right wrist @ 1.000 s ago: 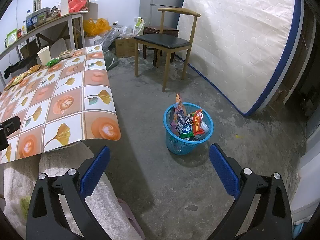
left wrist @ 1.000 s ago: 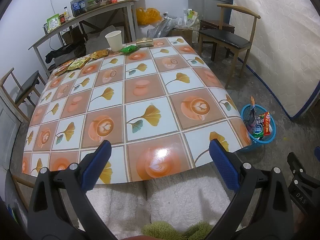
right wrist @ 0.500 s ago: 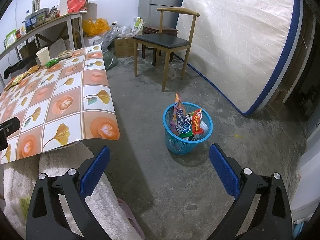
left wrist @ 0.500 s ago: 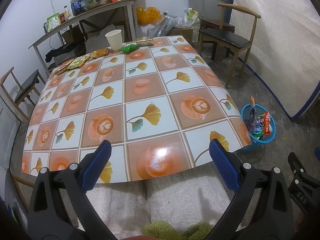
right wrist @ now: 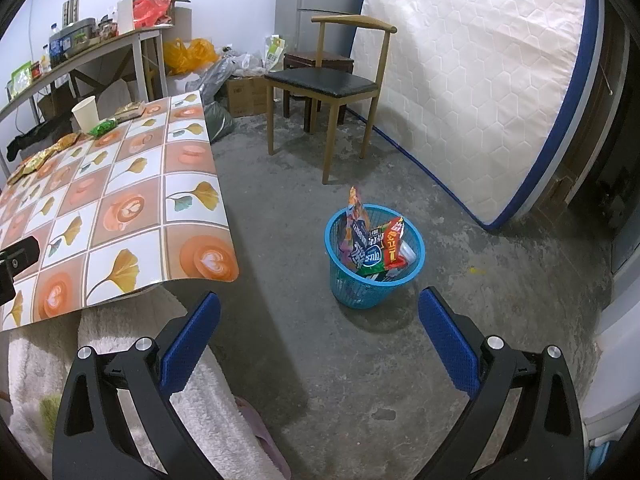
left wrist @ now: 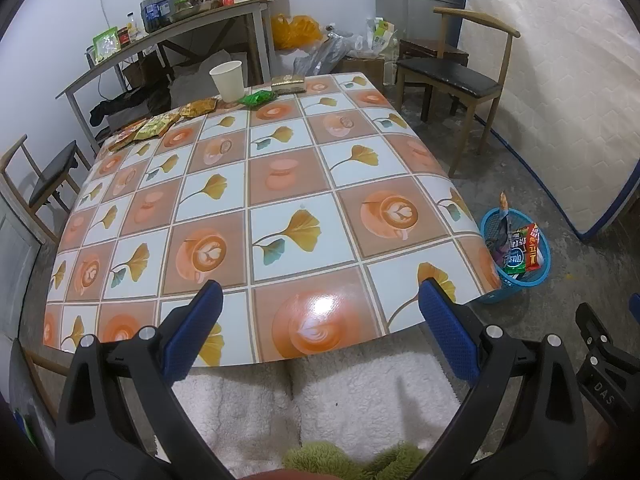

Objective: Collect trash

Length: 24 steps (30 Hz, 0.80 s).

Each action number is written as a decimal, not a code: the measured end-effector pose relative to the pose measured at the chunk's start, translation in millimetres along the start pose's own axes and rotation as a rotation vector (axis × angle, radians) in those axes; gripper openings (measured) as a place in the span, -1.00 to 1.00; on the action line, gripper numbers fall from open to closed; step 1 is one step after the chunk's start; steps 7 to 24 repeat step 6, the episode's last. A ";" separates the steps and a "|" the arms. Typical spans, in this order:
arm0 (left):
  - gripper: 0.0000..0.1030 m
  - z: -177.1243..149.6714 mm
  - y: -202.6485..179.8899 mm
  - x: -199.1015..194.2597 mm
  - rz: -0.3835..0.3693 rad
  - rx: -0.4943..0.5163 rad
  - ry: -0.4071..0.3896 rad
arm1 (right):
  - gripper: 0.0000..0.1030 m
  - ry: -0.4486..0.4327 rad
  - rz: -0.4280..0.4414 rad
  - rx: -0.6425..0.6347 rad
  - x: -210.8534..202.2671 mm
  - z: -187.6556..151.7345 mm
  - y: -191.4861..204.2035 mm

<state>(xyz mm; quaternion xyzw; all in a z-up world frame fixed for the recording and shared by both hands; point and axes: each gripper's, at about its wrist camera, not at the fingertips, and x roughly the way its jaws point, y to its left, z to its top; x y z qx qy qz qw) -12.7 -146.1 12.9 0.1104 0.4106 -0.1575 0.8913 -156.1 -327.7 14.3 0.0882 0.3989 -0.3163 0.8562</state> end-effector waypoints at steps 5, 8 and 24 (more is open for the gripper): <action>0.83 0.8 0.9 0.5 -0.002 0.003 0.001 | 0.87 -0.002 -0.002 0.005 -0.6 0.4 -1.7; 0.83 0.8 0.9 0.5 -0.003 0.003 0.002 | 0.87 -0.002 -0.003 0.006 -1.0 1.0 -1.1; 0.83 0.8 0.9 0.5 -0.003 0.003 0.002 | 0.87 -0.002 -0.003 0.006 -1.0 1.0 -1.1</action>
